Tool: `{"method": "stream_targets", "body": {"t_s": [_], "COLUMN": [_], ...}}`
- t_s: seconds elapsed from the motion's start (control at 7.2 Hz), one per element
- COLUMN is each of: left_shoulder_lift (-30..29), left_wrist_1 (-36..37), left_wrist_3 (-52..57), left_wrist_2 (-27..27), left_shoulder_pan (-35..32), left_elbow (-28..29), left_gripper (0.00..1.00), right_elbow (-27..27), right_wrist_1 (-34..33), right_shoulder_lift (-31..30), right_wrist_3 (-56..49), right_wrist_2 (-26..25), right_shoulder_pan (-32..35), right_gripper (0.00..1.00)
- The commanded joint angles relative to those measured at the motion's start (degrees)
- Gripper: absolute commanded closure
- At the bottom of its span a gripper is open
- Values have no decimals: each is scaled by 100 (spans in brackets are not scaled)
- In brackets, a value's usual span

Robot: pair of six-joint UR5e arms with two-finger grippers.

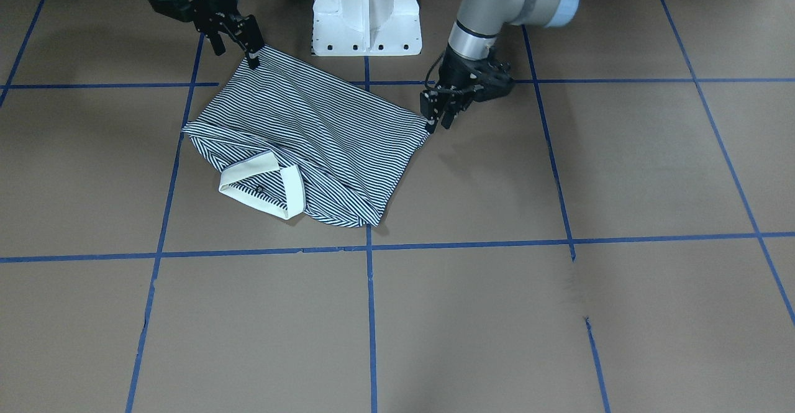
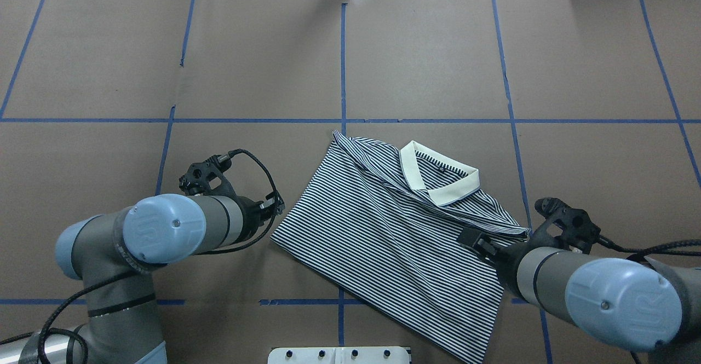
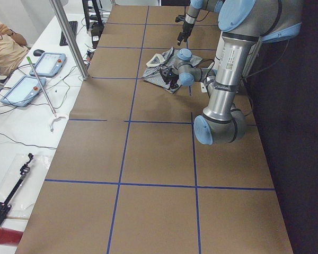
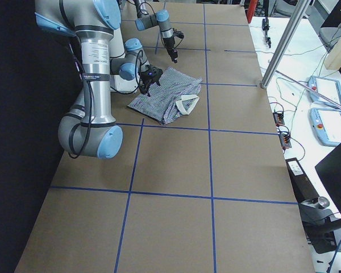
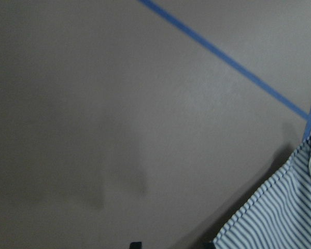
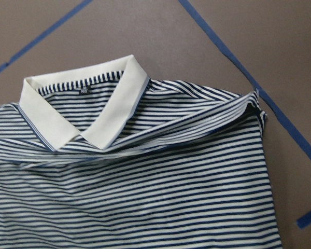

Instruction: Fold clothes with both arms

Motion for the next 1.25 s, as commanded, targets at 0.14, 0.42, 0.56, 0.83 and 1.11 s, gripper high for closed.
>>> {"method": "stream_targets", "body": {"t_s": [0.14, 0.42, 0.56, 0.83, 1.11], "left_shoulder_lift": [-65, -213, -345, -346, -355], "left_wrist_1": [444, 426, 426, 426, 444], "left_wrist_3": [-73, -12, -3, -3, -81], "left_wrist_2": [14, 23, 57, 162, 268], "left_shoulder_pan": [379, 388, 380, 380, 353], "left_elbow": [100, 346, 478, 488, 497], "left_gripper": [51, 51, 51, 53, 85], "right_elbow": [-285, -460, -539, -584, -654], "right_wrist_1": [16, 34, 60, 69, 69], "right_shoulder_lift": [147, 147, 156, 147, 156], "right_wrist_3": [-133, -142, -142, -142, -142], "right_wrist_2": [-2, -37, -38, -38, -38], "right_shoulder_pan": [174, 174, 165, 165, 156], "right_gripper": [0, 0, 0, 0, 0]}}
